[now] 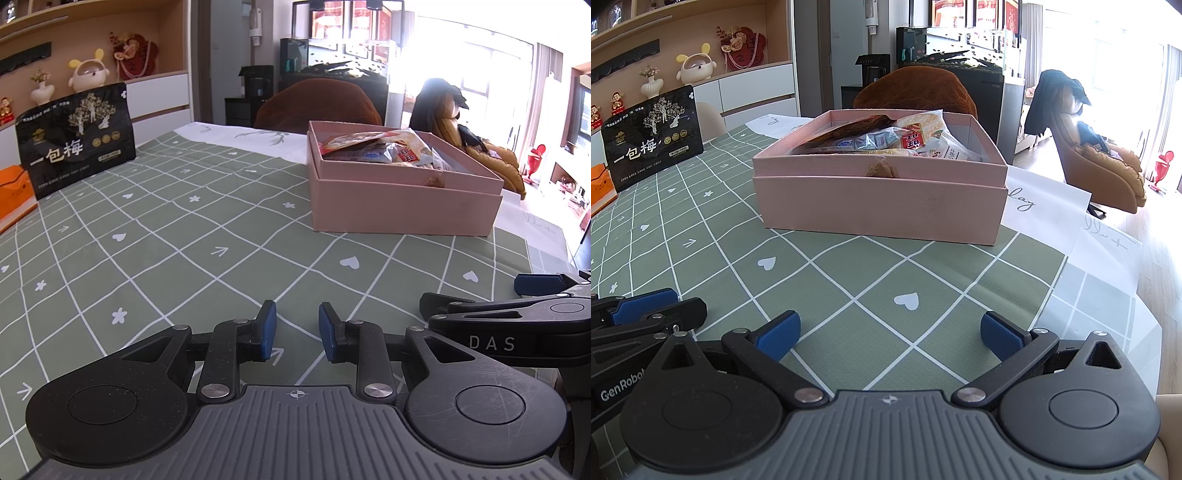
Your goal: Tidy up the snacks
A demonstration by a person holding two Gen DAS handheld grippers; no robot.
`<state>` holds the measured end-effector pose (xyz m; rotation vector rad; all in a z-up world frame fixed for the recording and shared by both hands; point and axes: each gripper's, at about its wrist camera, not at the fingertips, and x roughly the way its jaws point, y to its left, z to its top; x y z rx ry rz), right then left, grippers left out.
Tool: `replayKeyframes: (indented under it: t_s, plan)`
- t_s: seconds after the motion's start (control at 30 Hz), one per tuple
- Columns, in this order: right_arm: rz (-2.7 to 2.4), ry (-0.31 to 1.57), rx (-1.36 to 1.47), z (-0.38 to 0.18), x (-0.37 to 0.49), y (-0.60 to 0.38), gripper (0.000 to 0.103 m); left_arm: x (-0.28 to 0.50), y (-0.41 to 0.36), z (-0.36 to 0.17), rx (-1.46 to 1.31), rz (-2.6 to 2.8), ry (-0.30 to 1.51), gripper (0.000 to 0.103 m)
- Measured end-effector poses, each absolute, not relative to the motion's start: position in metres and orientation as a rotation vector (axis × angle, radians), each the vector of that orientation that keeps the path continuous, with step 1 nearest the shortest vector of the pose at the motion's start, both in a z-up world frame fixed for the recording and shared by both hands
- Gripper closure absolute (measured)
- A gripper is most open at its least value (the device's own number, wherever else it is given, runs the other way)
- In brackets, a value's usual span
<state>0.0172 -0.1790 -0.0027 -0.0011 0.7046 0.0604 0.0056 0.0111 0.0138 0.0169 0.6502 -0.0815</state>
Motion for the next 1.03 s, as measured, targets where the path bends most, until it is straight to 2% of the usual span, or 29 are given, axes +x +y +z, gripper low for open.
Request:
replayKeyframes:
  t_s: [1.03]
  plan:
    - [0.060, 0.705, -0.001, -0.0028, 0.0172, -0.1789, 0.000, 0.0056, 0.0133, 0.0139, 0.001, -0.091, 0.648, 0.073]
